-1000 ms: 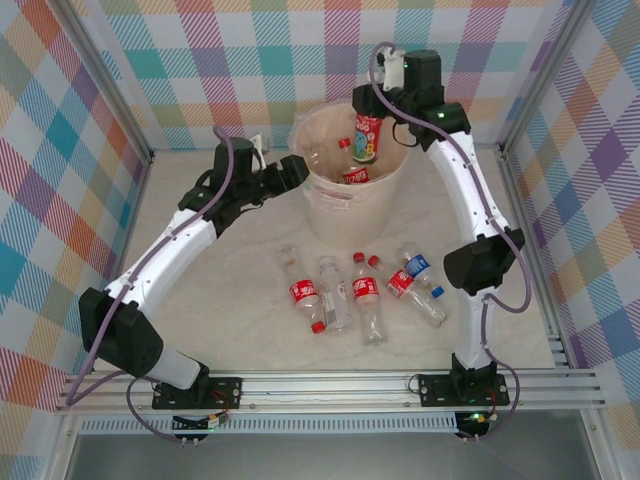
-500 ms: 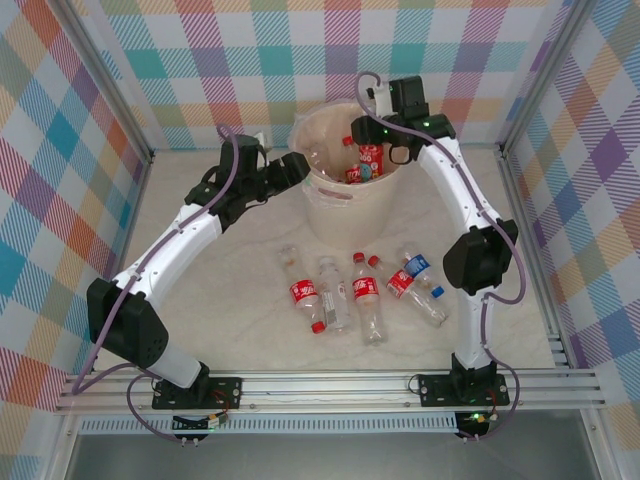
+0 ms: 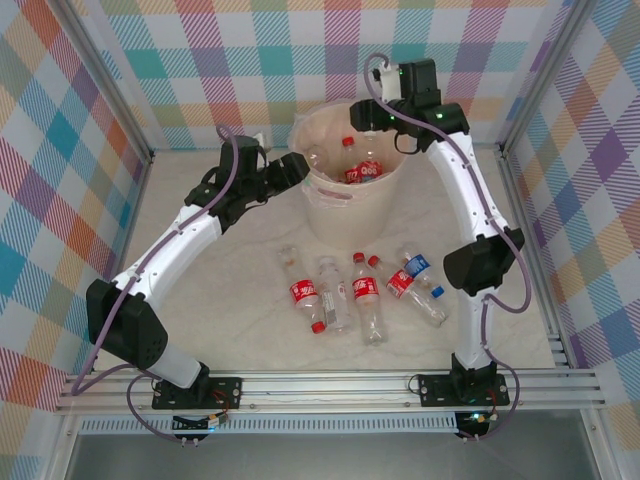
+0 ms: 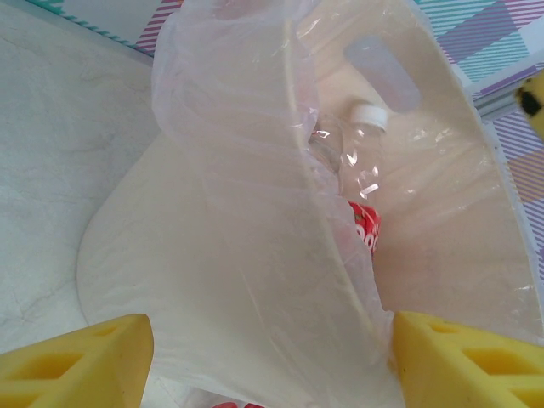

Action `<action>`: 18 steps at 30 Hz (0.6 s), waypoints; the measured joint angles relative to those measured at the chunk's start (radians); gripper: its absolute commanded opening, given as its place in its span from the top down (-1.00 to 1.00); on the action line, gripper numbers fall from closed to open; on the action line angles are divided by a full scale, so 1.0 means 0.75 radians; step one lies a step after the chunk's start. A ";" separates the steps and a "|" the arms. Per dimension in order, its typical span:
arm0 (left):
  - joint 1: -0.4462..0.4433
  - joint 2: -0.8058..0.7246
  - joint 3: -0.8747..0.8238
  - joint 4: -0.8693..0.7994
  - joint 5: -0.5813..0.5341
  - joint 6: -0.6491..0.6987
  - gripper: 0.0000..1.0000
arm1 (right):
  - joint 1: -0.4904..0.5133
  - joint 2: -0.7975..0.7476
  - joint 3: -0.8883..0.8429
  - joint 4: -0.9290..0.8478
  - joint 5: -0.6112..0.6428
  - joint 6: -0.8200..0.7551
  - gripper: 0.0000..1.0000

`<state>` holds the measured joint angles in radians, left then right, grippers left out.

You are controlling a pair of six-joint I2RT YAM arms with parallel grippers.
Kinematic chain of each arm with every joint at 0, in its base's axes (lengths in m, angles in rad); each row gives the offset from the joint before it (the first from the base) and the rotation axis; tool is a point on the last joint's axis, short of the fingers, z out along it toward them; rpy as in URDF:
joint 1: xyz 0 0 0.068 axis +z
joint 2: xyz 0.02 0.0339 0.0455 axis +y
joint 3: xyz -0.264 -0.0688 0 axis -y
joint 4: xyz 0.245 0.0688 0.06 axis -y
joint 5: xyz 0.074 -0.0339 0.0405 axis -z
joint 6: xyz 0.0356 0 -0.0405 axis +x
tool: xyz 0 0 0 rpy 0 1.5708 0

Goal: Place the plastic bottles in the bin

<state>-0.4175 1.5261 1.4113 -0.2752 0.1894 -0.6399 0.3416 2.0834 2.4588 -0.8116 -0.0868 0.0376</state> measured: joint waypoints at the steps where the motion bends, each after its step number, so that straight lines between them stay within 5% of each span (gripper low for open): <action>1: 0.000 -0.002 -0.002 0.002 -0.001 0.000 -0.45 | 0.000 -0.007 0.005 -0.005 -0.001 0.002 -0.37; 9: 0.001 -0.015 -0.012 0.006 -0.003 0.004 -0.45 | 0.000 -0.050 -0.071 -0.066 -0.028 0.039 -0.30; 18: 0.001 -0.056 -0.021 -0.065 -0.016 0.055 -0.53 | -0.040 -0.502 -0.457 -0.211 0.036 0.081 -0.33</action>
<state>-0.4171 1.4837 1.3956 -0.3237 0.1772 -0.5983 0.3119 1.7073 2.1159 -0.9695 -0.0601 0.0982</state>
